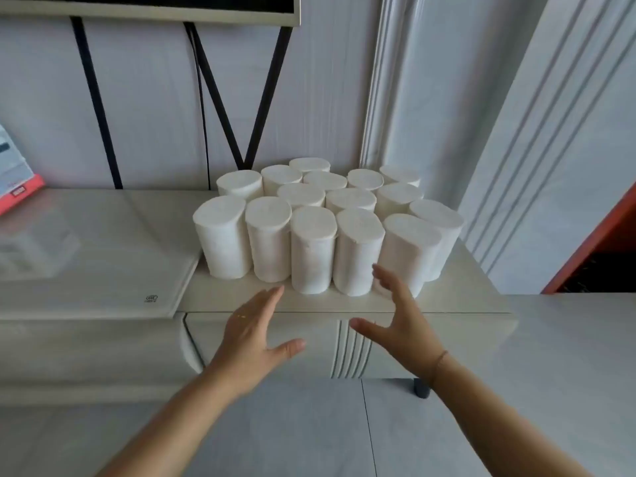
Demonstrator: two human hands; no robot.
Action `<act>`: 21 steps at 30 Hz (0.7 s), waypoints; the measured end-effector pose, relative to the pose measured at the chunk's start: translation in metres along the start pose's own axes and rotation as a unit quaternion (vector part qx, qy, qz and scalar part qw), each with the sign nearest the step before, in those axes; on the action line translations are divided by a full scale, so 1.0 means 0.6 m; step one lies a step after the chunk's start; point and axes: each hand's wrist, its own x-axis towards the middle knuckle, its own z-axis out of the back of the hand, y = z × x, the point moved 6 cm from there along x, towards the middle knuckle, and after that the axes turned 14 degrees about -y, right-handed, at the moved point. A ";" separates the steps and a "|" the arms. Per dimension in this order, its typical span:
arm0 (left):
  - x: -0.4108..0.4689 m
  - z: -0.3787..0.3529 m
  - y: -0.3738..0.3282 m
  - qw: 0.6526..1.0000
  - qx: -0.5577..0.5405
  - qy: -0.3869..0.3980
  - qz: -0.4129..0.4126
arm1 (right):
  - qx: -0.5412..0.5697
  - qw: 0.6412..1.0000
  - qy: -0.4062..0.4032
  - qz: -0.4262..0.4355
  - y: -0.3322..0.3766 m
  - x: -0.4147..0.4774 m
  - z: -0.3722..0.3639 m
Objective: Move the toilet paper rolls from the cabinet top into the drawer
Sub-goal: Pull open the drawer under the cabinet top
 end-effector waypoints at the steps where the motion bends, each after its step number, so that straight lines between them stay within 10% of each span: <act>1: -0.006 -0.007 0.005 0.999 0.030 0.008 -0.011 | -0.032 0.999 0.004 0.010 -0.006 -0.004 -0.006; 9: -0.026 -0.059 0.066 0.967 0.237 0.022 -0.090 | -0.301 0.947 0.052 0.098 -0.111 -0.029 -0.054; 21: -0.029 -0.070 0.061 0.969 0.219 -0.030 -0.113 | -0.364 0.921 0.069 0.120 -0.137 -0.052 -0.068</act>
